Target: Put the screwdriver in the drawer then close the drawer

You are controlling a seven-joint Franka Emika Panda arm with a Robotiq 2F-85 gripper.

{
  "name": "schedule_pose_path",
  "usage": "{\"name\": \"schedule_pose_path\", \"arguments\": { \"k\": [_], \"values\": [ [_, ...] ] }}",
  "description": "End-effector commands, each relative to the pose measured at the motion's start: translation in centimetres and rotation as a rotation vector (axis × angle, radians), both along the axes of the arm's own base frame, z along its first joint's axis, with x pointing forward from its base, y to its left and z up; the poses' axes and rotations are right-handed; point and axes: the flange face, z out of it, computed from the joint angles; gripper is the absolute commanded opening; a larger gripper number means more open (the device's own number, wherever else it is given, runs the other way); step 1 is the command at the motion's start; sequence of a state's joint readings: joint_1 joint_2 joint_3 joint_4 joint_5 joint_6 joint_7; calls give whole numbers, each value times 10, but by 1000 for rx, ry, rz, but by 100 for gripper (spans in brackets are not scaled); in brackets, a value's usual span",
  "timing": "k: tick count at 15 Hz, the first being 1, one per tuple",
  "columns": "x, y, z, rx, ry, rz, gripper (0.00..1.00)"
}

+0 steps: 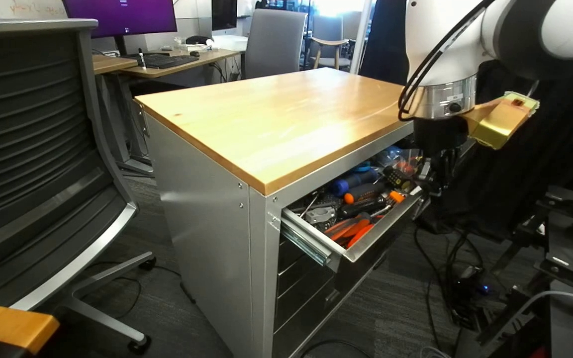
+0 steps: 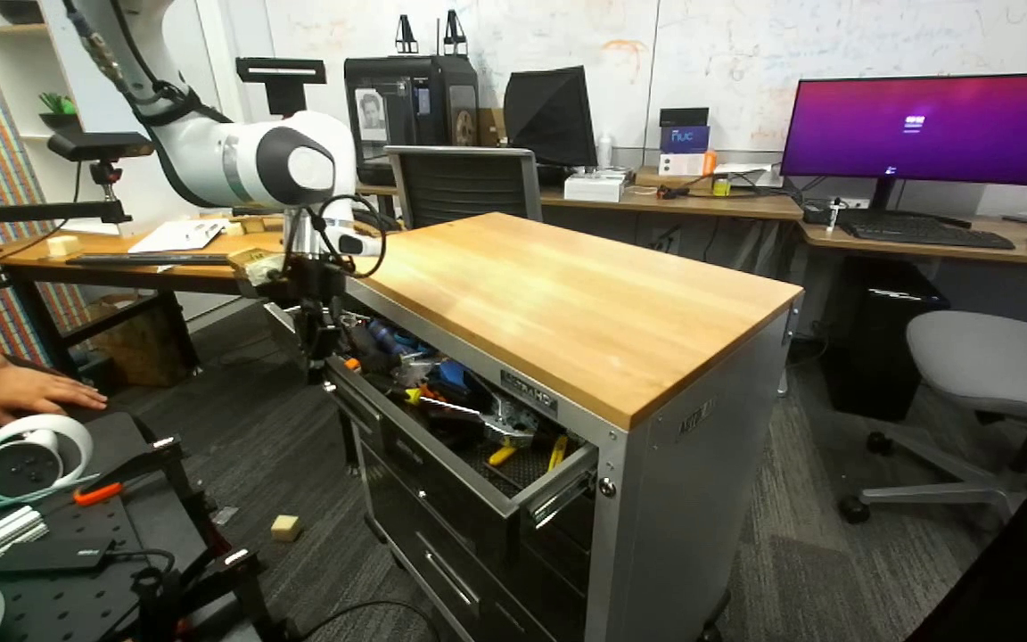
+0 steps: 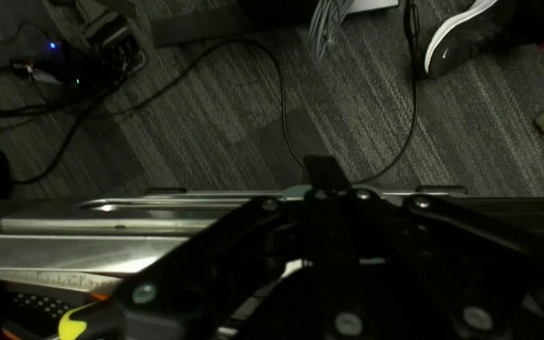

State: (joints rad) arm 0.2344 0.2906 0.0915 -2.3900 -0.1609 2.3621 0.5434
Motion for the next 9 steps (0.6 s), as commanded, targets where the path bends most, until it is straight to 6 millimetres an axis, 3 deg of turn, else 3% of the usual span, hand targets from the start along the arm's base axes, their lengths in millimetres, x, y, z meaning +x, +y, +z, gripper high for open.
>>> {"name": "schedule_pose_path", "arguments": {
  "k": [1,9],
  "values": [
    [23,11,-2,-1,-160,64,2],
    [46,16,6,25,-459,96,2]
  ]
}}
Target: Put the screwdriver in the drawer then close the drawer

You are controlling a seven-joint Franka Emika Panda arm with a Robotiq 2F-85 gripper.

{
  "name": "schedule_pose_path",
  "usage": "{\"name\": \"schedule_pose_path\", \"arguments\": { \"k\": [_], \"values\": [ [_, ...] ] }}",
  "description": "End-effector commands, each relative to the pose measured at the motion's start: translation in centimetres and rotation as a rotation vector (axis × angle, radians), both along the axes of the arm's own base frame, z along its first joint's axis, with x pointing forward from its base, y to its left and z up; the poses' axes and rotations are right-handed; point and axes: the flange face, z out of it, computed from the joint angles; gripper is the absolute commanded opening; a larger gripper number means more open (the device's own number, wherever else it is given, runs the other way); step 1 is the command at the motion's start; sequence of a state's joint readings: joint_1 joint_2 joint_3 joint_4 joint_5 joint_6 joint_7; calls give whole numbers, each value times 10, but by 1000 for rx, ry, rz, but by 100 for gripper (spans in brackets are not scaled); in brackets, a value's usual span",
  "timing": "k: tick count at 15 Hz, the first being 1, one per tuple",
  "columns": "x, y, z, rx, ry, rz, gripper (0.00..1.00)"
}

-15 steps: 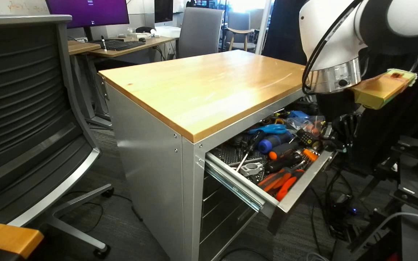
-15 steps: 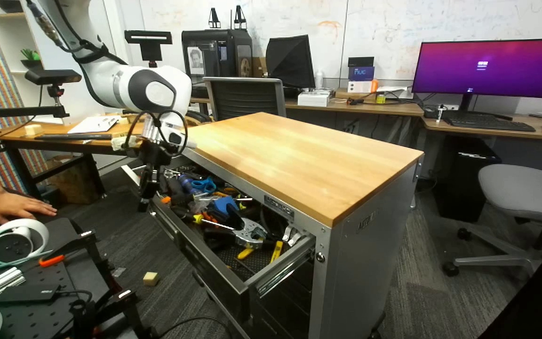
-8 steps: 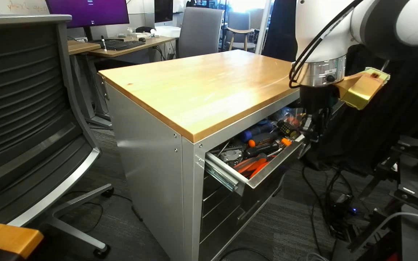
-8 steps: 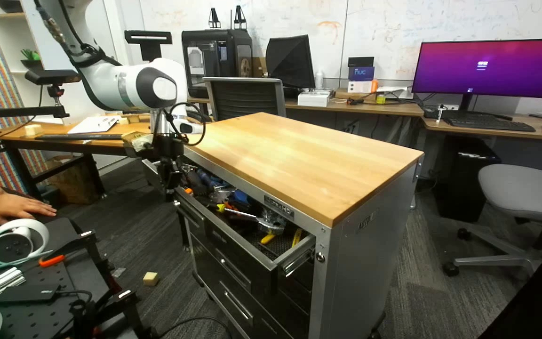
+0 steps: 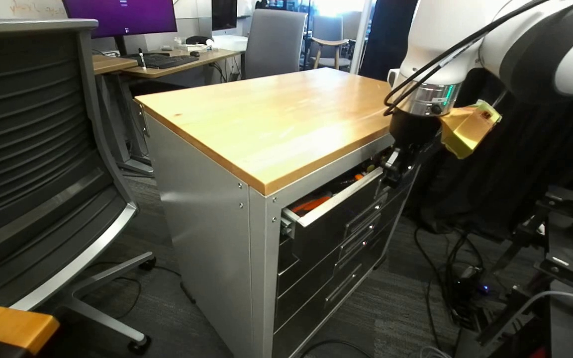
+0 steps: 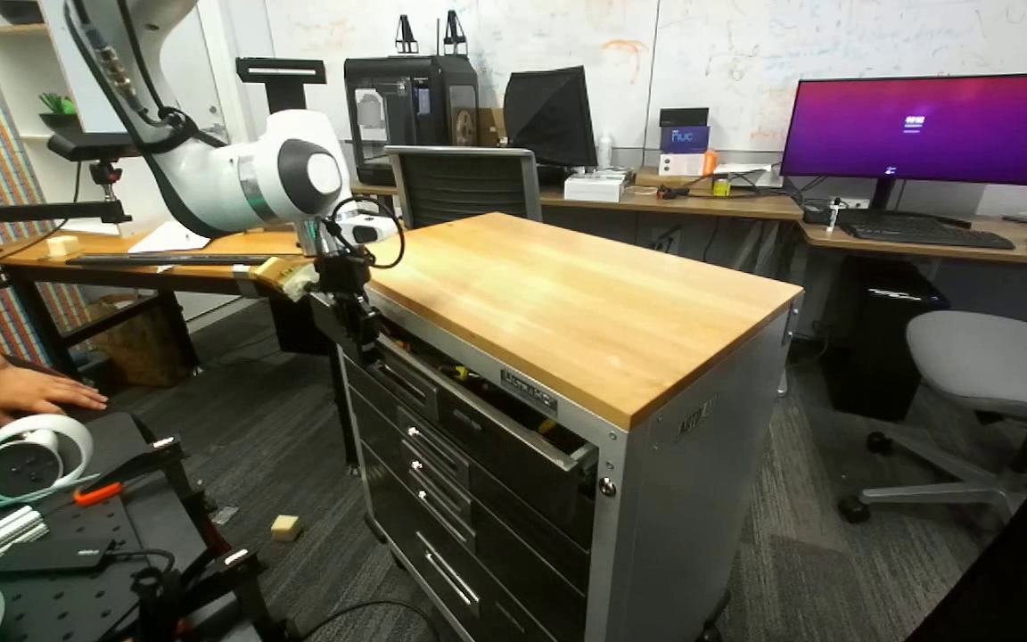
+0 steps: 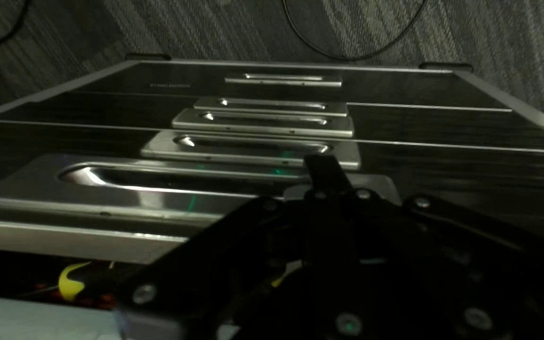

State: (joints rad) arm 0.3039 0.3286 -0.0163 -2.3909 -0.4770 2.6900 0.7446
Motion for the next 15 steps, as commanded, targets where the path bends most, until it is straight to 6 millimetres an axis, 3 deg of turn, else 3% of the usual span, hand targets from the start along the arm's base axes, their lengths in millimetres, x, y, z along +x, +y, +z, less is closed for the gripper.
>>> {"name": "schedule_pose_path", "arguments": {
  "k": [1,7,10,11,12,13,14,15],
  "values": [
    [19,11,6,31,-168,14,2],
    [19,20,17,37,-369,31,2],
    [11,21,12,-5,-397,14,3],
    [1,19,6,-21,-356,4,8],
    [-19,14,0,-29,-269,0,28],
    [-26,11,4,-31,-233,-10,30],
    [-49,8,2,-52,-151,-14,38],
    [-58,7,7,-82,-100,-19,45]
  ]
}}
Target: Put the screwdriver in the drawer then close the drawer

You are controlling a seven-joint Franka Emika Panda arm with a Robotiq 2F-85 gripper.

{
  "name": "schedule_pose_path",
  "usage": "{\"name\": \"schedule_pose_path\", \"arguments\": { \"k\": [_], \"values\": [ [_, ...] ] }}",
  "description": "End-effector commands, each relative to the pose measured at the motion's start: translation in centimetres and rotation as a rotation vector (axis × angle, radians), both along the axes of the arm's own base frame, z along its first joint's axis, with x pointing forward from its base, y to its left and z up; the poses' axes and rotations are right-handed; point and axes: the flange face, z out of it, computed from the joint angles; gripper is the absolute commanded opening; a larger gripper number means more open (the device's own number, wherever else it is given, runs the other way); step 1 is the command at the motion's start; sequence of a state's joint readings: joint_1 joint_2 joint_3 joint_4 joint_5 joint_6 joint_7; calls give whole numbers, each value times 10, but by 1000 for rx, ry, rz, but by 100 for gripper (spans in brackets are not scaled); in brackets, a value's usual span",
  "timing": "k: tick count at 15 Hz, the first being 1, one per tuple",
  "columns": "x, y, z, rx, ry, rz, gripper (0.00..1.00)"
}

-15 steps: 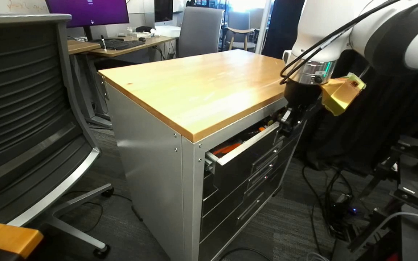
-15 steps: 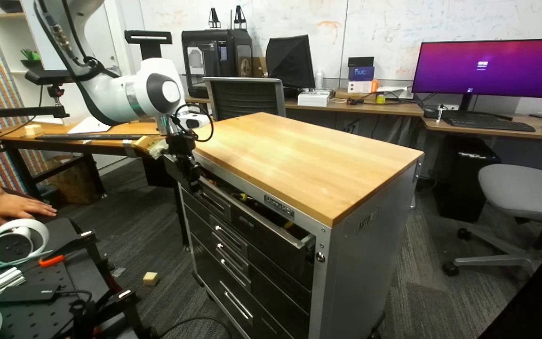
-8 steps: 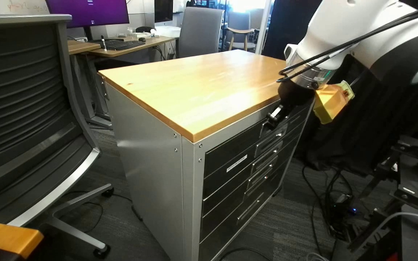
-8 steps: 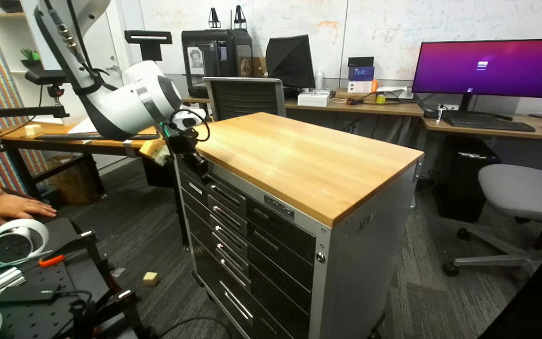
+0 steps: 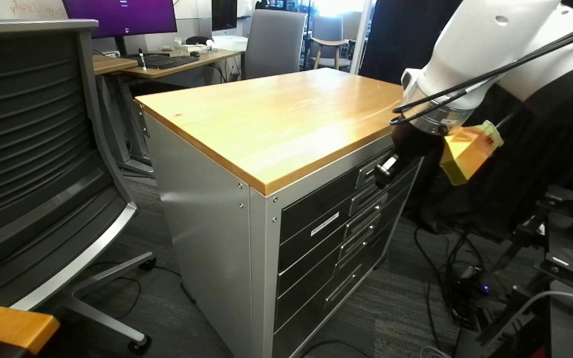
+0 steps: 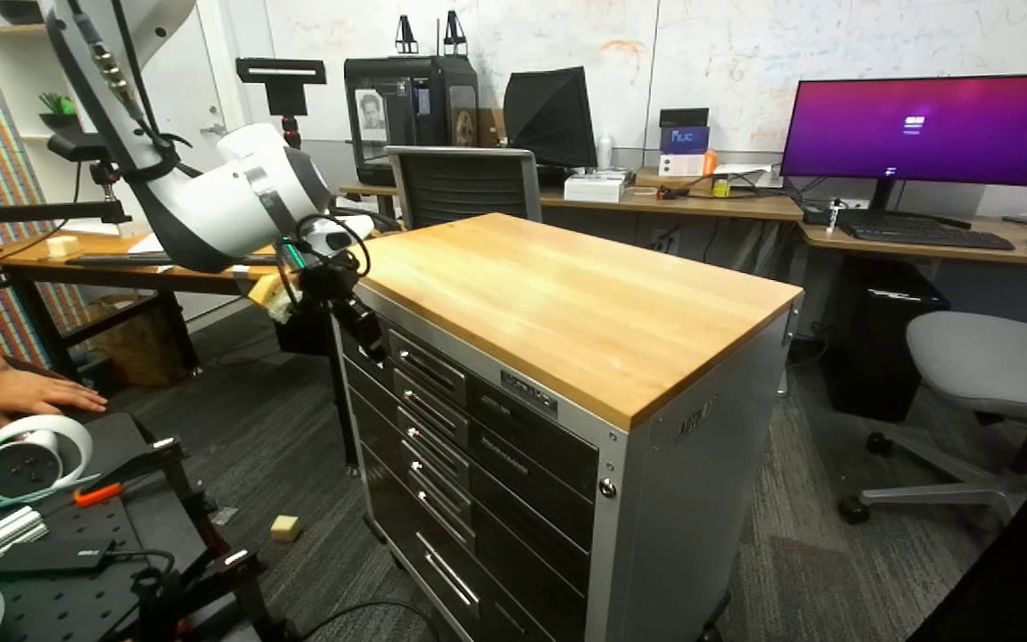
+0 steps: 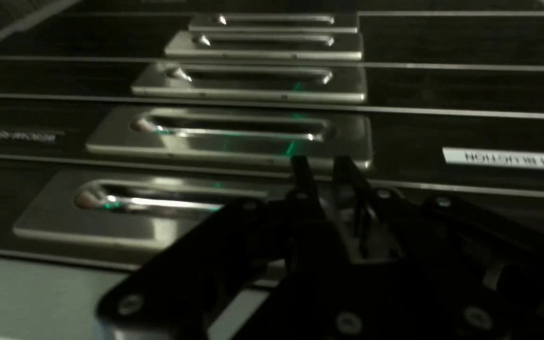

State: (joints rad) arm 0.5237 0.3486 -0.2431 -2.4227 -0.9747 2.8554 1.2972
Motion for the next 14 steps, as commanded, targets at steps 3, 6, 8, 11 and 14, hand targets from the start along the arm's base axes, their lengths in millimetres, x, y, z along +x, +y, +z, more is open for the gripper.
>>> {"name": "schedule_pose_path", "arguments": {
  "k": [3,6,8,11,14],
  "values": [
    [-64,-18,32,-74,317,-57,67],
    [-46,-6,67,-50,481,-80,91],
    [-42,5,104,-4,558,-71,100],
    [-24,21,171,16,605,-49,100],
    [-4,35,242,40,593,-45,100]
  ]
}}
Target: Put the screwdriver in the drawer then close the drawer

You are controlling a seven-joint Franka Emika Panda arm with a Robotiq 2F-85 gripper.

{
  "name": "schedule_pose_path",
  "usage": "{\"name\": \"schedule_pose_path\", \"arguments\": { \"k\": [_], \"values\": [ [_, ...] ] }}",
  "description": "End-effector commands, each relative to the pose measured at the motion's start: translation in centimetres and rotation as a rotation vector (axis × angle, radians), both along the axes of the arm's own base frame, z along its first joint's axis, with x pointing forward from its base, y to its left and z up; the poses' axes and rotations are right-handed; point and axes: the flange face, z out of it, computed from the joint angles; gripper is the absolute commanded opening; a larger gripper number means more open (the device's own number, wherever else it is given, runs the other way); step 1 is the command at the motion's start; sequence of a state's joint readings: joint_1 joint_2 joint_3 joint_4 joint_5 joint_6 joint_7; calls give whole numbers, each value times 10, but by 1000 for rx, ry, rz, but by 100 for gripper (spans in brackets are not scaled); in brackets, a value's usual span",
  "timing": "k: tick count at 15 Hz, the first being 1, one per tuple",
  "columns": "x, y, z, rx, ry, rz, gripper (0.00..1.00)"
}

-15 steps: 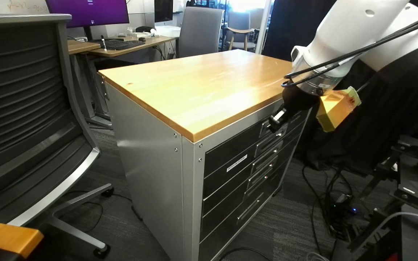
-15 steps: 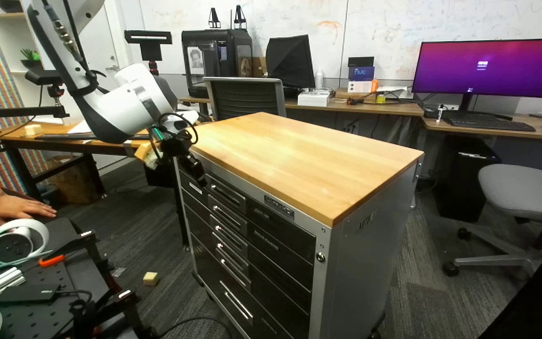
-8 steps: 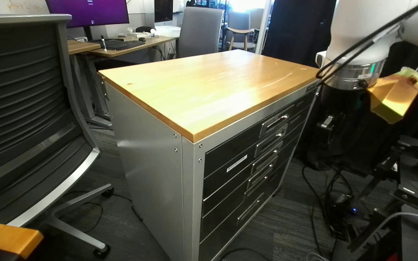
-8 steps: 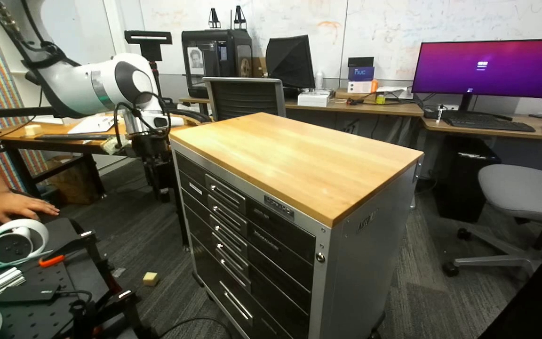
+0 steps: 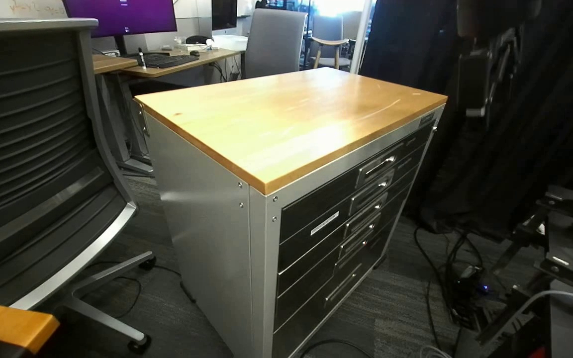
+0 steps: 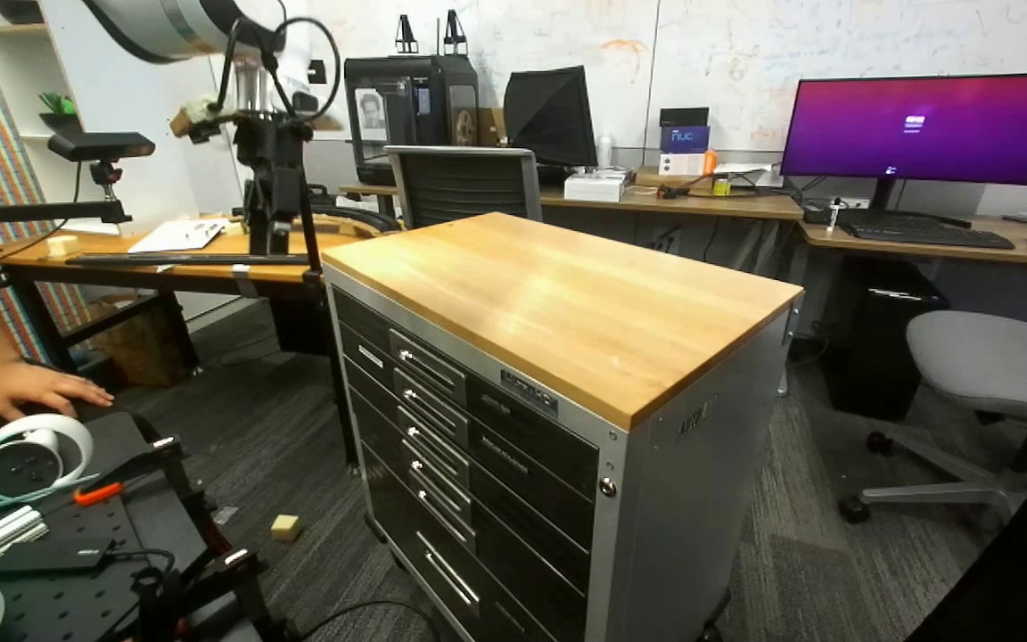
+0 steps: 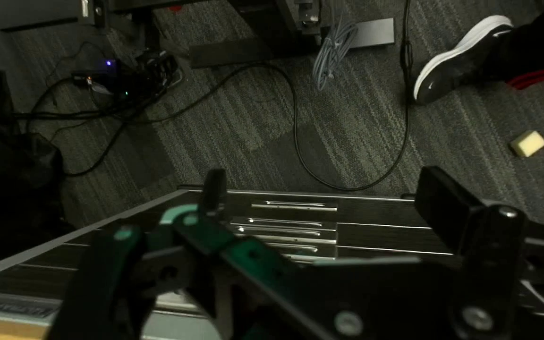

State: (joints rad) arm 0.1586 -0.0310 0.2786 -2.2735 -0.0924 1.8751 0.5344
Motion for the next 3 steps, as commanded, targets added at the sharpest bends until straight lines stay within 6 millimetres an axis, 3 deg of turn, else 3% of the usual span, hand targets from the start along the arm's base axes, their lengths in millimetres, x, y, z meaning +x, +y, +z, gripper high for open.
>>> {"name": "schedule_pose_path", "arguments": {
  "k": [1,2,3],
  "values": [
    [23,14,88,86,7,-2,100],
    [11,10,47,28,-9,-6,100],
    [16,13,68,48,-16,-8,100]
  ]
}}
